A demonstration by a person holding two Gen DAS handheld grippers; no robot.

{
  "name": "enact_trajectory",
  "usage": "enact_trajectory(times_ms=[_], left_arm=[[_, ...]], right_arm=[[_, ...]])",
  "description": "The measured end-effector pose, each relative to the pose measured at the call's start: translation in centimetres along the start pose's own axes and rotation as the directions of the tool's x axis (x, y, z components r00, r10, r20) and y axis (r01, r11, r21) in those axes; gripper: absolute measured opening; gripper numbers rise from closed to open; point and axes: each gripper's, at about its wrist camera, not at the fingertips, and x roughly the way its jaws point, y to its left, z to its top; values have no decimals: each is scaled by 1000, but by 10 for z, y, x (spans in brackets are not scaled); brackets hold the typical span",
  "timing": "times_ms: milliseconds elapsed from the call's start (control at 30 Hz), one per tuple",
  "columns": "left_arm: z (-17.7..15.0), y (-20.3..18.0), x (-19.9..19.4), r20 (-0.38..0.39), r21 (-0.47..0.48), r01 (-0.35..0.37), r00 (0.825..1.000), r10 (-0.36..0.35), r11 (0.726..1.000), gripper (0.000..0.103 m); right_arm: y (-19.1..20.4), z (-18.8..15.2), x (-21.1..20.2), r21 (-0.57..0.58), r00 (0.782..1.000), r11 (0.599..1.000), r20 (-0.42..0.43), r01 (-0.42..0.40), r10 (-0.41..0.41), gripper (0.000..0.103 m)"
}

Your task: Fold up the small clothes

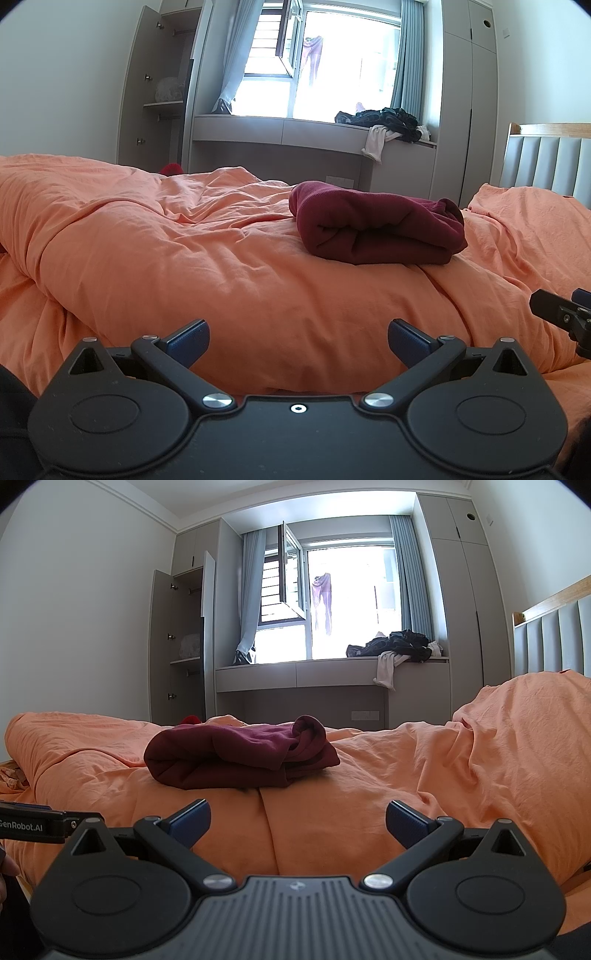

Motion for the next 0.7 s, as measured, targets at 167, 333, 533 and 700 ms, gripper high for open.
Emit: enact_trajectory(times_ms=[167,333,533,700], left_arm=[[0,1,0,0,0,0,1000,0,1000,103],[0,1,0,0,0,1,1000,-1,1000,103],[0,1,0,-1,0,2,1000,-2,1000,103],[-1,0,0,-3,-2,4,1000,-4,1000,103]], right_arm=[[0,0,0,0,1000,1000,0,0,0,103],[0,0,0,0,1000,1000,0,0,0,103],[0,0,0,0,1000,1000,0,0,0,103],[0,0,0,-1,1000,1000,0,0,0,103]])
